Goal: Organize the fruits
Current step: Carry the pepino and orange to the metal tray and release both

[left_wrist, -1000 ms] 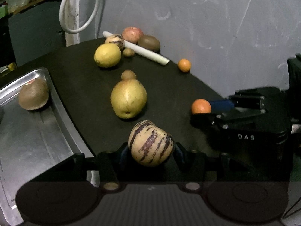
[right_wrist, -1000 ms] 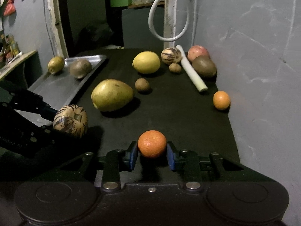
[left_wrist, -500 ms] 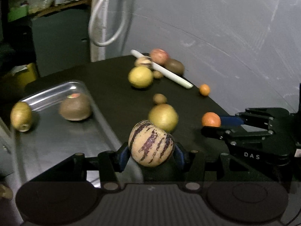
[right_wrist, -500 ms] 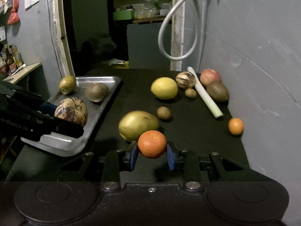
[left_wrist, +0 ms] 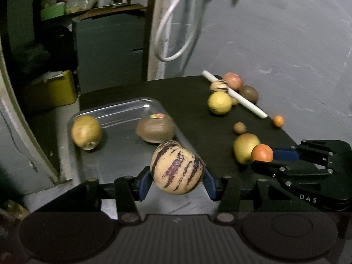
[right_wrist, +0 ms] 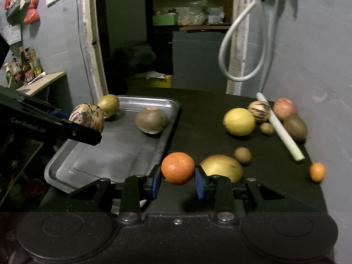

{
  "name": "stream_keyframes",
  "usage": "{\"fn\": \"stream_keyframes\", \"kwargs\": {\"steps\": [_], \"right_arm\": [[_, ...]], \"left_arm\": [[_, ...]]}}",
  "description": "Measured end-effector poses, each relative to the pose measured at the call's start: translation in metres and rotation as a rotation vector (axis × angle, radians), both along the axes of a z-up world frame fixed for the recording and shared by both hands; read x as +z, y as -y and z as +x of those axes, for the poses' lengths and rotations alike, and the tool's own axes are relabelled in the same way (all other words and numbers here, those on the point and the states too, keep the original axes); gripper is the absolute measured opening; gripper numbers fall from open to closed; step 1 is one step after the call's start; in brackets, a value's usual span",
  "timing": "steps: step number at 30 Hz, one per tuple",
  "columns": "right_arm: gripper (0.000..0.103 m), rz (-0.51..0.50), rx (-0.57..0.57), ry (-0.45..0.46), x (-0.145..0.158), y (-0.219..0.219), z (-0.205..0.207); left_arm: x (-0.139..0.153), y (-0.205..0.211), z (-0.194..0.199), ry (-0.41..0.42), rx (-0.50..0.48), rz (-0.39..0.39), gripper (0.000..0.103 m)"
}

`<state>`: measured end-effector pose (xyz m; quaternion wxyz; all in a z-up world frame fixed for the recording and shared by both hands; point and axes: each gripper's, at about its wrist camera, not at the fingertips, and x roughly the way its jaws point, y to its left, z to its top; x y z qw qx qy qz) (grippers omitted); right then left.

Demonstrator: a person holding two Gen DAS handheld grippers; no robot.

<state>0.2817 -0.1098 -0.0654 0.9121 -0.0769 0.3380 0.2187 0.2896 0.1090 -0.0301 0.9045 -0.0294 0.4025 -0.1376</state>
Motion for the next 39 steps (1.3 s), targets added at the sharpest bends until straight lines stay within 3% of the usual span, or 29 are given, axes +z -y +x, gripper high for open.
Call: {"fn": "stream_keyframes", "kwargs": {"steps": [18, 39], "right_arm": [[0.034, -0.061, 0.051, -0.022, -0.025, -0.075, 0.028], [0.034, -0.145, 0.067, -0.031, -0.049, -0.111, 0.048]], "left_arm": [[-0.031, -0.071, 0.031, -0.064, 0.034, -0.004, 0.054], [-0.048, -0.091, 0.066, -0.085, 0.005, 0.021, 0.054]]}}
